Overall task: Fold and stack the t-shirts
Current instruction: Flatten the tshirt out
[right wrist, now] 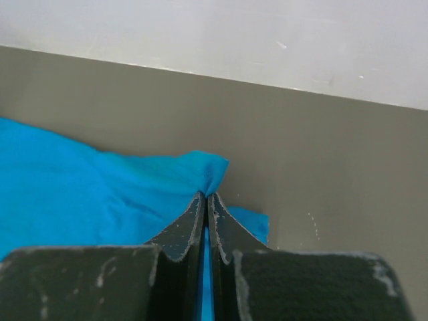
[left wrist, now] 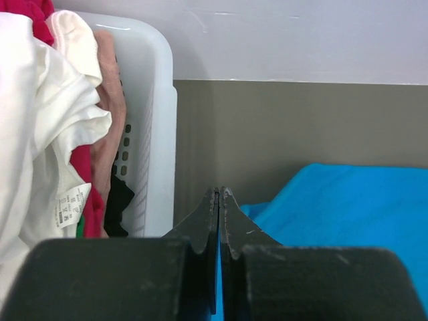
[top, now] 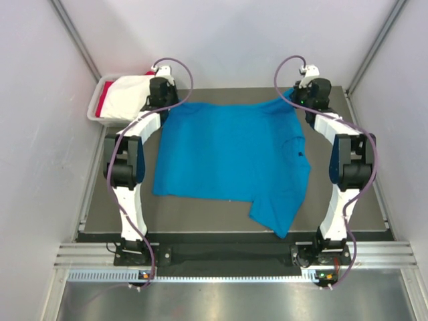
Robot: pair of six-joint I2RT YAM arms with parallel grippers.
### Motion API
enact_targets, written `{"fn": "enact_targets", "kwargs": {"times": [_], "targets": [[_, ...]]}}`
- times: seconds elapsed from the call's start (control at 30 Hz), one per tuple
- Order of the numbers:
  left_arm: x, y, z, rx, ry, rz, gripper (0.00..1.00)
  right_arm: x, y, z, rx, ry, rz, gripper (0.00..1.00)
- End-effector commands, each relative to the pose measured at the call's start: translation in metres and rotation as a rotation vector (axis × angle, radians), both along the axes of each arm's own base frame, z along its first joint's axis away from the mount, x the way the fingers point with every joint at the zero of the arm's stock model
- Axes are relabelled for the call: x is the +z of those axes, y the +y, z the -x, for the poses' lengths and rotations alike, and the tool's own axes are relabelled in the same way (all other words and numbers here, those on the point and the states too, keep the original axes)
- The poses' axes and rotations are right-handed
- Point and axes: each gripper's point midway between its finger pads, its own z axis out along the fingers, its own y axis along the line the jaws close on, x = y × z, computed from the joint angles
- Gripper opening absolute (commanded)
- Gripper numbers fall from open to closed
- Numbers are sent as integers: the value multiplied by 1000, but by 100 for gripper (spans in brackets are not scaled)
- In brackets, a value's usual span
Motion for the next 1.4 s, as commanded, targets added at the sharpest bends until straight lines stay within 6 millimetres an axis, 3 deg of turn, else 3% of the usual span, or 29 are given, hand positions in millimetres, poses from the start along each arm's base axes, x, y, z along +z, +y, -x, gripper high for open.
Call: {"fn": "enact_targets", "kwargs": {"times": [0.0, 0.1, 0.13, 0.27, 0.43, 0.67, 0.83, 1.0, 1.2, 1.37], "targets": [[20, -2, -6, 37, -73, -8, 0, 26, -9, -22, -10, -70, 23, 0], [17, 2, -9, 61, -61, -26, 0, 29, -8, -36, 7, -84, 44, 0], [16, 6, -10, 78, -59, -32, 0, 28, -28, -41, -14, -80, 60, 0], [15, 16, -15, 128, -54, -64, 0, 24, -28, -57, -4, -71, 80, 0], [24, 18, -16, 143, -72, -60, 0, 17, -30, -63, -10, -76, 85, 0], [28, -4, -11, 80, -90, -60, 0, 2, -48, -58, -43, -33, 99, 0], [13, -24, -15, 53, -73, -69, 0, 17, -76, -56, -68, -55, 95, 0], [-5, -38, -24, 47, -54, -40, 0, 23, -89, -63, -73, -74, 102, 0], [-25, -34, -42, 104, -37, -47, 0, 16, -86, -81, -50, -71, 86, 0], [-14, 2, -51, 265, -85, -81, 0, 13, -64, -93, -15, -77, 102, 0]]}}
